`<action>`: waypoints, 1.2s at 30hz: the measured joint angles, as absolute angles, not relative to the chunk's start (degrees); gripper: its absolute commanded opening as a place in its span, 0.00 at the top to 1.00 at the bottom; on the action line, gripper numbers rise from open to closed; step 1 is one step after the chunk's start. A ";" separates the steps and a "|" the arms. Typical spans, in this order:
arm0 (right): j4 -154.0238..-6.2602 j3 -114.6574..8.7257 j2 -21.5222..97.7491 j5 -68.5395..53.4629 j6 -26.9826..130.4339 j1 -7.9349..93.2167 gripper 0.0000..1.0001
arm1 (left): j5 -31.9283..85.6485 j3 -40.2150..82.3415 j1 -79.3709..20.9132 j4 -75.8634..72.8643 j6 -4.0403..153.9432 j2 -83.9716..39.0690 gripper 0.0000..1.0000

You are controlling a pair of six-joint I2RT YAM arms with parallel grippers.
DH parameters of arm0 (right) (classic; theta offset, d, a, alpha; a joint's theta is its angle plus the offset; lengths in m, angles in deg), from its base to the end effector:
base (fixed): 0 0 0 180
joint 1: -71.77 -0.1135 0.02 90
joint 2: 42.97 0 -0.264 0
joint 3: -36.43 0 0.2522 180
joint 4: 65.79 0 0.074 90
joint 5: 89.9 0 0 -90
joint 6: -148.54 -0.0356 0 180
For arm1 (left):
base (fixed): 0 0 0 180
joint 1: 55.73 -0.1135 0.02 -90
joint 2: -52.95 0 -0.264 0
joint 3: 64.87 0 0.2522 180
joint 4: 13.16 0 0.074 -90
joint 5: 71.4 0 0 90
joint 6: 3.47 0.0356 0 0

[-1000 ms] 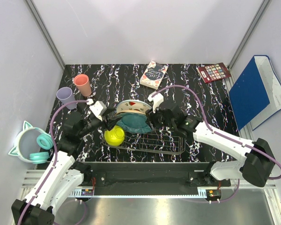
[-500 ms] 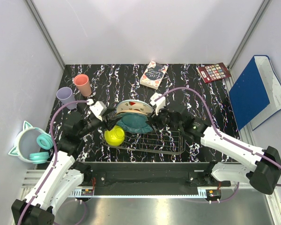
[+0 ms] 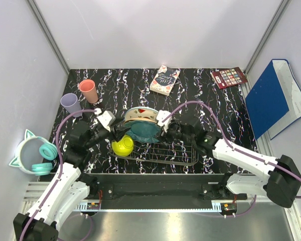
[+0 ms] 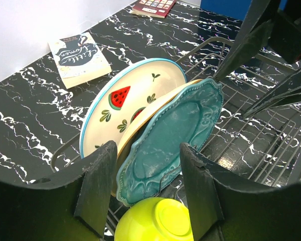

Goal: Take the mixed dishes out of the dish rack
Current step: Pick up the plate from the dish rack.

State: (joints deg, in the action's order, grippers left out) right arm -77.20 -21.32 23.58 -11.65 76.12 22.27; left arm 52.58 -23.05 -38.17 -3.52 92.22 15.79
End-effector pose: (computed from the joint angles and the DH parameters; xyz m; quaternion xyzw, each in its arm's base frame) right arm 0.1675 0.2072 0.2795 -0.4996 0.6477 0.2372 0.5240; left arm 0.1505 -0.0685 0.2845 0.3355 0.6507 -0.2811 0.6205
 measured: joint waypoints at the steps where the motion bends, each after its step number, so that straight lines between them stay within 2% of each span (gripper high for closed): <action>1: -76.45 -21.32 24.19 -12.17 76.32 22.27 0.36 | 52.58 -23.36 -38.17 -3.73 92.20 15.94 0.43; 8: -73.00 -22.50 29.74 -13.61 77.02 22.38 0.38 | 52.58 -24.28 -38.17 -4.83 91.90 16.20 0.43; 18: -70.79 -24.03 35.34 -15.99 76.69 22.40 0.48 | 52.62 -24.28 -38.17 -6.75 91.53 14.58 0.43; 22: -70.12 -24.03 36.91 -15.67 76.45 22.40 0.68 | 52.64 -24.28 -38.17 -6.84 91.33 13.75 0.43; 23: -69.96 -24.03 37.17 -15.47 76.39 22.40 0.76 | 52.64 -24.28 -38.17 -6.84 91.31 13.65 0.43; 27: -67.80 -24.16 38.20 -12.04 78.92 22.91 0.90 | 52.64 -24.28 -38.17 -6.90 91.04 13.36 0.43; 31: -67.89 -24.27 38.24 -11.40 78.94 22.56 1.00 | 52.64 -24.28 -38.17 -6.90 90.96 13.38 0.43; 36: -69.22 -24.93 38.09 -11.34 79.18 22.51 1.00 | 52.51 -24.28 -38.17 -6.90 90.96 13.43 0.43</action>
